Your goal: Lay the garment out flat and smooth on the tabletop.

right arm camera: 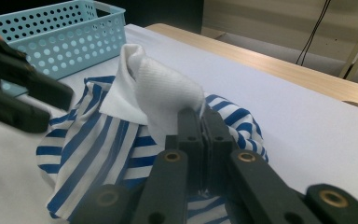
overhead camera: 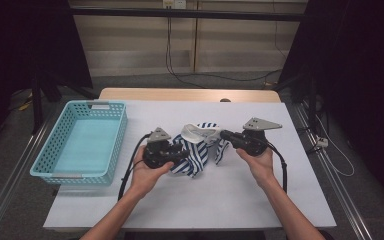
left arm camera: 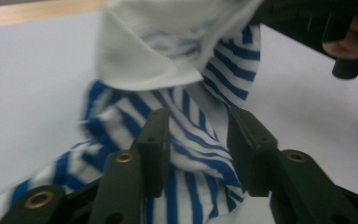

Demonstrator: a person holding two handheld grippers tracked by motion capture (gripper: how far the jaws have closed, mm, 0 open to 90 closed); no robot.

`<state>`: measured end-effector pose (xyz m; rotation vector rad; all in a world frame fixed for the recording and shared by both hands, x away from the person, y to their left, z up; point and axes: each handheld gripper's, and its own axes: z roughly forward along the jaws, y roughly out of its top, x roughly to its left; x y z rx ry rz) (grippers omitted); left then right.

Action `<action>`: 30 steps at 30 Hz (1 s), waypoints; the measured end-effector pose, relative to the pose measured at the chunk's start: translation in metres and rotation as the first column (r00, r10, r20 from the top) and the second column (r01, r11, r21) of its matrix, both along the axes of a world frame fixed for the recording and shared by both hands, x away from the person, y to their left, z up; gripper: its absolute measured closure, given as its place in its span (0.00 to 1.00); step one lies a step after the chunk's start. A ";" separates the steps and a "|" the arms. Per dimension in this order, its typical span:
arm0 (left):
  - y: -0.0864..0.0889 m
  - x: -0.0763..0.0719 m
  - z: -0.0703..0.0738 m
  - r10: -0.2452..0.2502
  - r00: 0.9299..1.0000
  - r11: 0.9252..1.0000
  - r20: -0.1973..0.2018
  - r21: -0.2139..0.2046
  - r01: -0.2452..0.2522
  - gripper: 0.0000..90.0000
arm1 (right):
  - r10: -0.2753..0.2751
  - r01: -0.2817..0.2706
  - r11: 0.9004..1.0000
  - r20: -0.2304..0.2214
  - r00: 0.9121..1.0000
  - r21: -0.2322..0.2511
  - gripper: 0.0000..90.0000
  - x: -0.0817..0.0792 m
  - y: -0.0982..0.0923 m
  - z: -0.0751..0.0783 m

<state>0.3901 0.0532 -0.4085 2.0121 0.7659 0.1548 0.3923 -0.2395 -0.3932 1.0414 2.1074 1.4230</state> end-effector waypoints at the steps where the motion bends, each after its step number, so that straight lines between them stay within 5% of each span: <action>1: -0.006 0.002 -0.003 0.003 1.000 1.000 0.005 0.019 -0.003 0.62 | 0.002 -0.002 1.000 -0.004 1.000 0.005 0.99 0.000 0.000 0.000; 7: -0.025 0.014 -0.025 0.037 0.999 0.994 -0.025 0.108 -0.034 0.43 | -0.008 0.008 1.000 -0.012 1.000 0.001 0.99 0.002 -0.003 -0.002; 10: -0.030 0.017 -0.035 0.042 0.998 0.994 -0.056 0.102 -0.036 0.38 | -0.004 0.003 1.000 -0.017 1.000 -0.006 0.99 0.002 -0.002 -0.004; 14: -0.035 0.013 -0.040 0.019 0.999 0.989 -0.031 0.145 -0.014 0.34 | 0.002 -0.002 1.000 -0.020 1.000 -0.010 0.99 0.002 -0.001 -0.006; 19: -0.045 0.003 -0.044 -0.020 0.999 0.965 0.042 0.261 0.009 0.31 | 0.004 -0.005 1.000 -0.026 1.000 -0.012 0.99 0.000 0.000 -0.007; 21: -0.045 0.001 -0.043 -0.024 0.997 0.955 0.079 0.296 -0.001 0.40 | 0.004 -0.005 1.000 -0.022 1.000 -0.017 0.99 0.000 -0.002 -0.006; 24: -0.037 0.002 -0.040 0.003 0.998 0.965 0.062 0.260 -0.019 0.62 | -0.002 0.002 1.000 -0.029 1.000 -0.010 0.98 0.000 -0.002 -0.007; 26: -0.029 0.003 -0.035 0.006 0.999 0.979 0.043 0.203 -0.015 0.73 | -0.003 0.002 1.000 -0.029 1.000 -0.015 0.99 0.001 -0.004 -0.007; 30: -0.013 -0.002 -0.022 -0.009 0.999 0.987 0.047 0.159 0.001 0.74 | -0.010 0.009 1.000 -0.031 0.999 -0.006 0.98 0.000 -0.006 -0.006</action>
